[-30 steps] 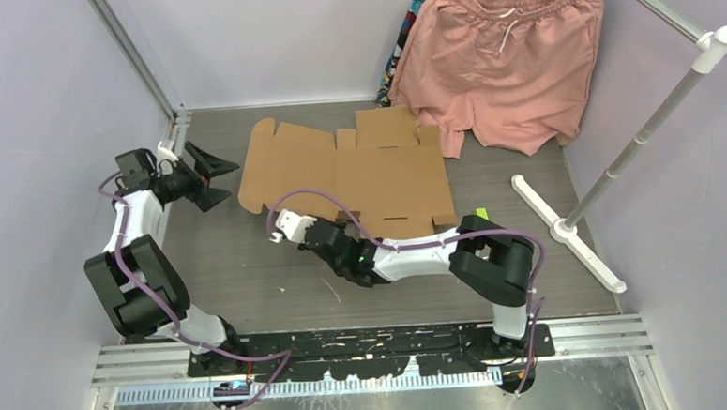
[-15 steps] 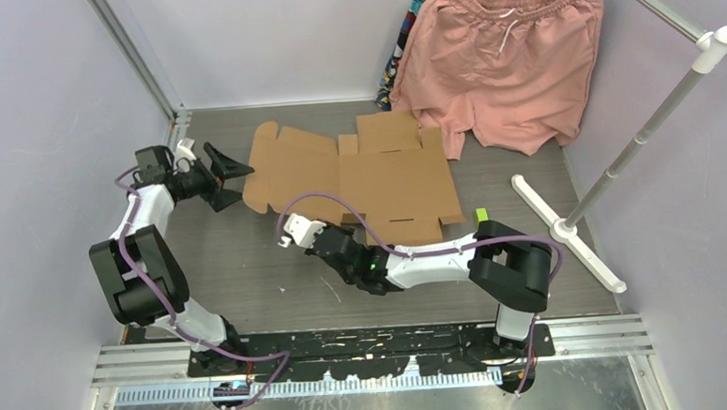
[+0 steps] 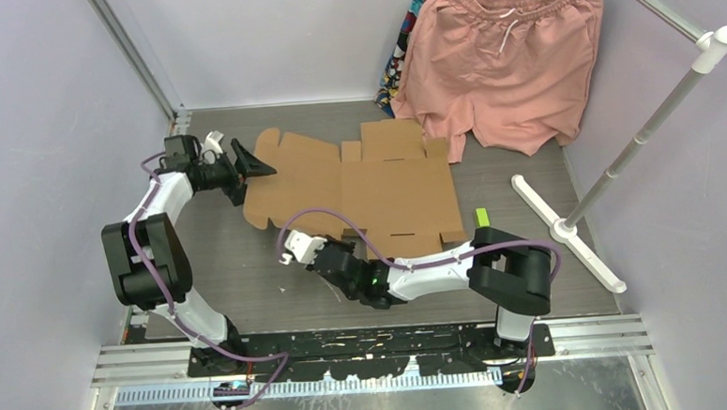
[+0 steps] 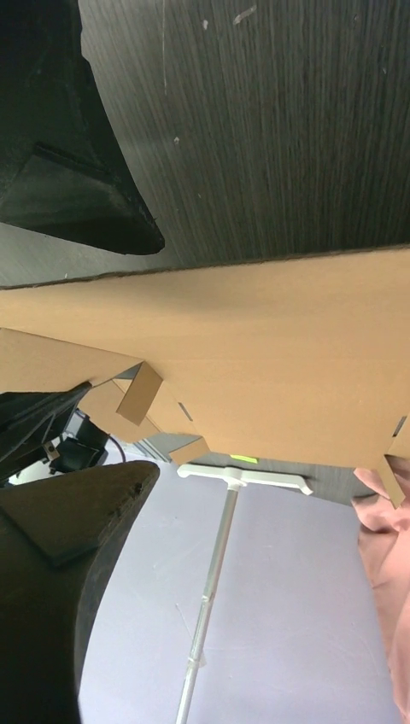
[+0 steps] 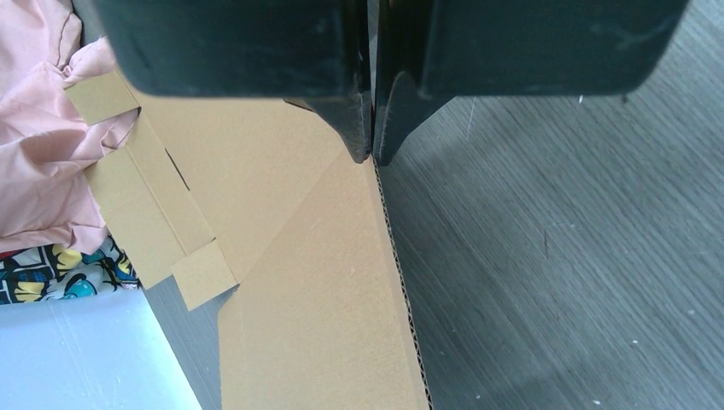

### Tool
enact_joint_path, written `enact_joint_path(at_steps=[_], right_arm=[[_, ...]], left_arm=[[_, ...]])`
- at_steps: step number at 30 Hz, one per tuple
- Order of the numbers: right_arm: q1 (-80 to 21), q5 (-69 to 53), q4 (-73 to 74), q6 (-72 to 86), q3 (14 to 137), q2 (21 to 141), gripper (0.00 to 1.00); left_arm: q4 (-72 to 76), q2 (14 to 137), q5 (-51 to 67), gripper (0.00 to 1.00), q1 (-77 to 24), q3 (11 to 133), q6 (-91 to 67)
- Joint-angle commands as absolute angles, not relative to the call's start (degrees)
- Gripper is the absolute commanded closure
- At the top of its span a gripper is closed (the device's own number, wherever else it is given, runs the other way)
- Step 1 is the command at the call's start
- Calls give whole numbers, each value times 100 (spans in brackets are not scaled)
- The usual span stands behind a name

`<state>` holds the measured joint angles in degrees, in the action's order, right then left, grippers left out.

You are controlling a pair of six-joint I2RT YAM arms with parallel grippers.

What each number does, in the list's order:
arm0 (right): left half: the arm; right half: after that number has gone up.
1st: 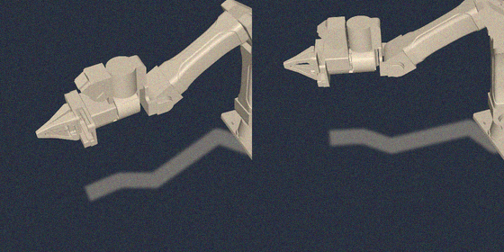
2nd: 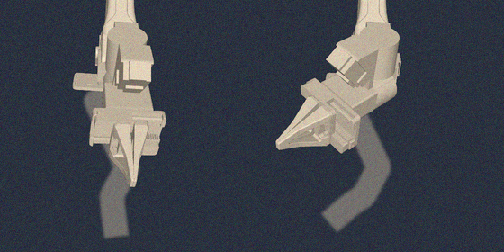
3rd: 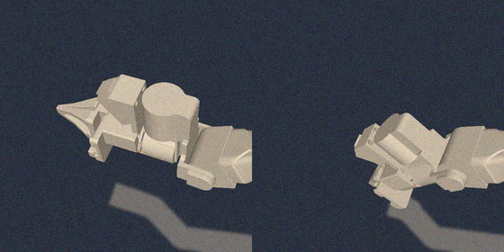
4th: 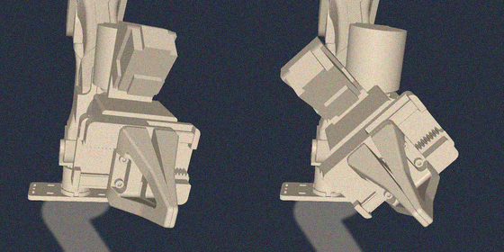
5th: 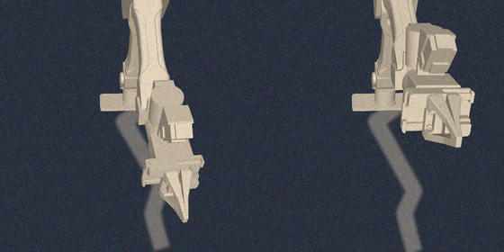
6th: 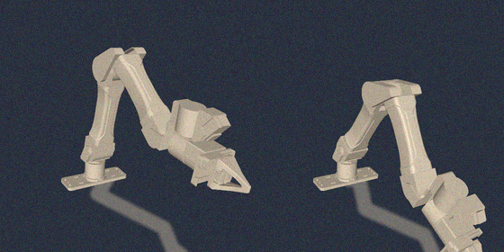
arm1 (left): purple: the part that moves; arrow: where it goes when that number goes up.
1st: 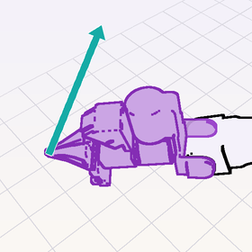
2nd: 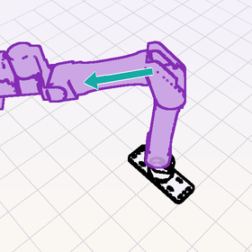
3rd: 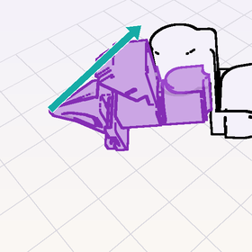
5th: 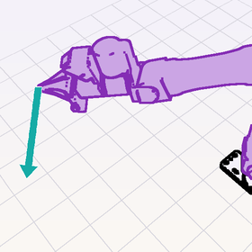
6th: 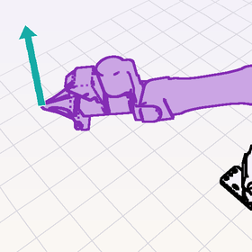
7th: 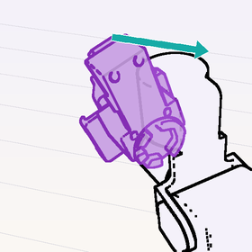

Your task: Fold the paper box

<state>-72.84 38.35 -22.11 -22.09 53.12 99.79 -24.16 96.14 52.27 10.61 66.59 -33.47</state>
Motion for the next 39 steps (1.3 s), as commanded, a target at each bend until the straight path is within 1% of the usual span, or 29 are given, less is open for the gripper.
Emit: enact_joint_path(at_steps=[1, 7, 9, 18, 21, 23, 25, 26, 27, 28, 32, 33, 35, 38, 39], right_arm=[[-7365, 4133, -2594, -2013, 5230, 9582, 98], [-7406, 4172, -2689, -1977, 5058, 9478, 97], [-7421, 4168, -2723, -1978, 5022, 9456, 97], [-7433, 4157, -2780, -1986, 5027, 9471, 97], [-7447, 4164, -2788, -2000, 5027, 9467, 97], [-7453, 4166, -2793, -2006, 5027, 9469, 97], [-7458, 4182, -2797, -2013, 5036, 9469, 97], [-7461, 4176, -2803, -2008, 5028, 9470, 97], [-7462, 4175, -2804, -2004, 5032, 9471, 97], [-7455, 4181, -2799, -2004, 5036, 9474, 97], [-7470, 4191, -2799, -1979, 5044, 9478, 96], [-7474, 4200, -2788, -1959, 5049, 9471, 93], [-7496, 4258, -2727, -1884, 5075, 9395, 82], [-7499, 4238, -2500, -1648, 5101, 9076, 54], [-7495, 4218, -2394, -1474, 5106, 8897, 47]], left_arm=[[-2870, 9739, 5064, 13, 999, 7138, -2951], [-3516, 9882, 5016, 33, 985, 7573, -2521], [-3609, 9926, 5050, 38, 952, 7627, -2445], [-3764, 10110, 5266, 53, 693, 7639, -2209], [-3799, 10156, 5285, 55, 636, 7655, -2183], [-3818, 10189, 5292, 65, 594, 7670, -2167], [-3871, 10236, 5267, 71, 577, 7697, -2139], [-3878, 10255, 5265, 77, 572, 7707, -2130], [-3884, 10265, 5266, 89, 561, 7708, -2127], [-3885, 10274, 5253, 98, 549, 7708, -2127], [-3945, 10269, 5194, 100, 549, 7746, -2113], [-3996, 10241, 5126, 100, 551, 7782, -2091], [-4152, 10175, 4976, 100, 552, 7899, -2022], [-4495, 10099, 4724, 100, 550, 8222, -1869], [-4608, 10074, 4675, 100, 548, 8345, -1827]])
